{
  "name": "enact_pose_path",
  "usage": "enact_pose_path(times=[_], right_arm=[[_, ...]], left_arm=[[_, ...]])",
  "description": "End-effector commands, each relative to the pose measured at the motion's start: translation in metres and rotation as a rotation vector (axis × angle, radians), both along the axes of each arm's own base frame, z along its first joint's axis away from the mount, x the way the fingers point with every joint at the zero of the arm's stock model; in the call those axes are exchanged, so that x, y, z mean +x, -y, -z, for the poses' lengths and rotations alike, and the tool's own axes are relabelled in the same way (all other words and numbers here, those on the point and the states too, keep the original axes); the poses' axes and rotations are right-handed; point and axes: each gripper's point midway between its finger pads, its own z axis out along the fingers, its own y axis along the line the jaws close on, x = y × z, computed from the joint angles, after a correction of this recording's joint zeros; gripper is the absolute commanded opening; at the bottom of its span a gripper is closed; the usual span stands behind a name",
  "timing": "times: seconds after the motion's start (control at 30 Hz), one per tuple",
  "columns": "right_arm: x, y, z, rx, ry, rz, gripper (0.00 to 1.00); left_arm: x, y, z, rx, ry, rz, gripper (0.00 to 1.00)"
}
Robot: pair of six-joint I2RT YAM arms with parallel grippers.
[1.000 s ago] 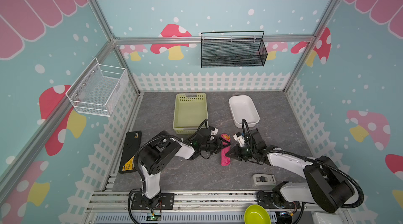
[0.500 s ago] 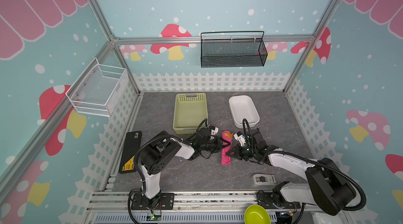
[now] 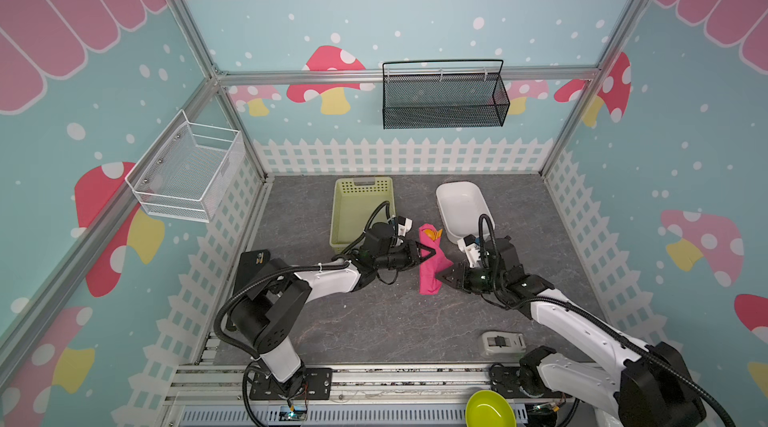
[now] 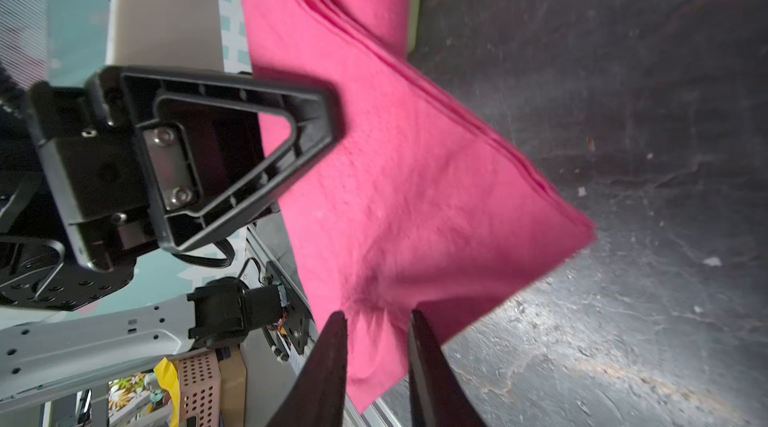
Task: Place the utensils on the paper napkin and roll it up
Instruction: 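Lift the upright napkin bundle off the table with both grippers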
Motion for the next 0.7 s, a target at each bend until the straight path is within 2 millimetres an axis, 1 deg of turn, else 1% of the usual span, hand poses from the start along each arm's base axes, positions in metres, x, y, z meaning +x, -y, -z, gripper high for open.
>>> enact_pose_path(times=[0.0,0.13,0.2,0.3,0.37,0.4,0.5,0.6,0.67], right_arm=[[0.011,0.008,-0.039,0.010,0.122,0.045,0.32],[0.016,0.014,-0.094,0.039,0.306,0.067,0.37],[0.013,0.016,-0.127,0.066,0.433,0.060,0.41],[0.003,0.018,-0.170,0.128,0.615,0.046,0.56],[-0.004,0.019,-0.191,0.167,0.712,0.033,0.64],[-0.007,0.019,-0.200,0.183,0.752,0.029,0.65],[-0.013,0.012,-0.215,0.227,0.816,-0.025,0.69],[-0.019,0.001,-0.228,0.294,0.855,-0.109,0.72],[-0.021,-0.005,-0.235,0.328,0.869,-0.145,0.73]], left_arm=[[0.008,-0.010,-0.039,0.066,0.146,-0.002,0.24],[0.011,-0.018,-0.088,0.065,0.278,-0.017,0.23],[0.009,-0.020,-0.114,0.055,0.348,-0.017,0.23],[0.005,-0.024,-0.149,0.019,0.436,-0.025,0.22],[0.002,-0.026,-0.171,-0.016,0.480,-0.030,0.21],[-0.001,-0.027,-0.182,-0.039,0.503,-0.030,0.20],[-0.010,-0.028,-0.215,-0.119,0.553,-0.018,0.19],[-0.019,-0.028,-0.241,-0.195,0.579,0.000,0.17],[-0.024,-0.028,-0.252,-0.222,0.585,0.014,0.16]])
